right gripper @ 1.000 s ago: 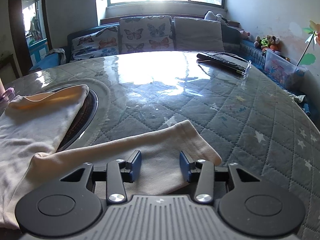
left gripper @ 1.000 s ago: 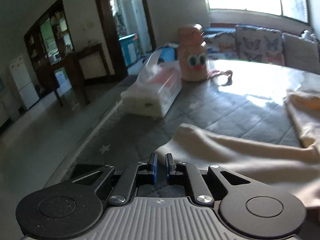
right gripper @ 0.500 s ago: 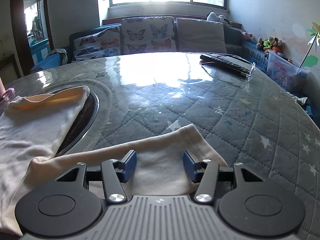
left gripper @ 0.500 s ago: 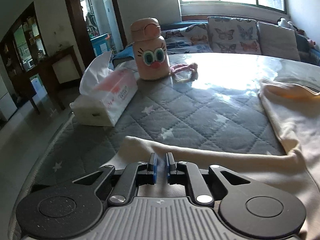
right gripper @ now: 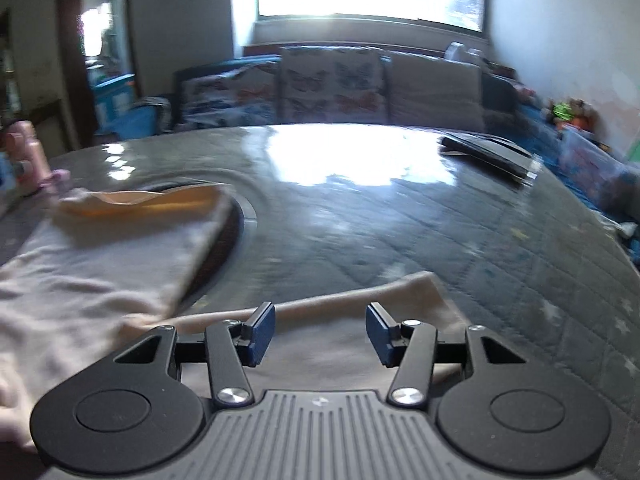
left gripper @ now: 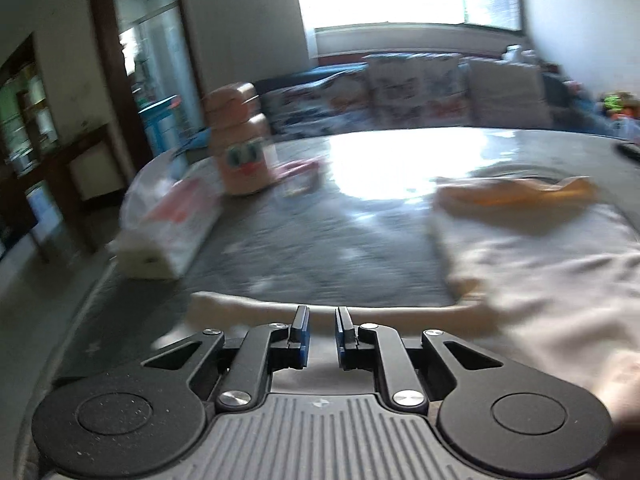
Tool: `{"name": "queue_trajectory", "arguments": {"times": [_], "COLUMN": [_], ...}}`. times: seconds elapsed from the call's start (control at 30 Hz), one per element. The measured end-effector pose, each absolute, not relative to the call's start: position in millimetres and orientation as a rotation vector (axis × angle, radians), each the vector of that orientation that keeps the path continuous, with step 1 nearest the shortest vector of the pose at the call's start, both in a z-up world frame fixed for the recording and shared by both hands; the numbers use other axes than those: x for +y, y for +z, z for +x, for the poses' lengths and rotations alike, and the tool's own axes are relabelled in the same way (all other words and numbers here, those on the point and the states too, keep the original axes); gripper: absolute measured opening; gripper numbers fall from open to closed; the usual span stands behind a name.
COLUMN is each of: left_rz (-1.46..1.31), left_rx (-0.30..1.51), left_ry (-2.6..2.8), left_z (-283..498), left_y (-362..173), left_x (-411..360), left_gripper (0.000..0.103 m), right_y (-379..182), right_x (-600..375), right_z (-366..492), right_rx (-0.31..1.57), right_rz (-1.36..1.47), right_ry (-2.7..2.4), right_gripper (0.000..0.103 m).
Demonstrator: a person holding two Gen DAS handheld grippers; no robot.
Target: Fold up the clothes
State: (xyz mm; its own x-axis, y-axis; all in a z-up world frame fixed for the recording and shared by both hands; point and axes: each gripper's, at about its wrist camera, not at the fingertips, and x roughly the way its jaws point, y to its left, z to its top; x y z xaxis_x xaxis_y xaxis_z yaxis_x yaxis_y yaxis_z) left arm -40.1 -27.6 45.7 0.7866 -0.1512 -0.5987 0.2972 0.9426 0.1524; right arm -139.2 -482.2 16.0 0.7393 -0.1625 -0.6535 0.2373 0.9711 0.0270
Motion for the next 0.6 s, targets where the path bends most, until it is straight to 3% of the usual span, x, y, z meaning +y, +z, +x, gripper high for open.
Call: {"name": "queue_trajectory", "arguments": {"times": [0.3, 0.6], "left_rz": [0.266, 0.326], "left_rx": [0.567, 0.613], "left_ry": [-0.492, -0.625], "left_z": [-84.9, -108.1], "left_y": [54.7, 34.9], "left_x": [-99.5, -130.2], "left_gripper": [0.020, 0.020], "right_y": [18.1, 9.7], "right_x": [-414.3, -405.1], "right_z": [-125.3, -133.6], "right_rx": [0.709, 0.753], "right_rz": [0.028, -0.017], "right_ry": [-0.020, -0.004], "right_gripper": [0.048, 0.048]}}
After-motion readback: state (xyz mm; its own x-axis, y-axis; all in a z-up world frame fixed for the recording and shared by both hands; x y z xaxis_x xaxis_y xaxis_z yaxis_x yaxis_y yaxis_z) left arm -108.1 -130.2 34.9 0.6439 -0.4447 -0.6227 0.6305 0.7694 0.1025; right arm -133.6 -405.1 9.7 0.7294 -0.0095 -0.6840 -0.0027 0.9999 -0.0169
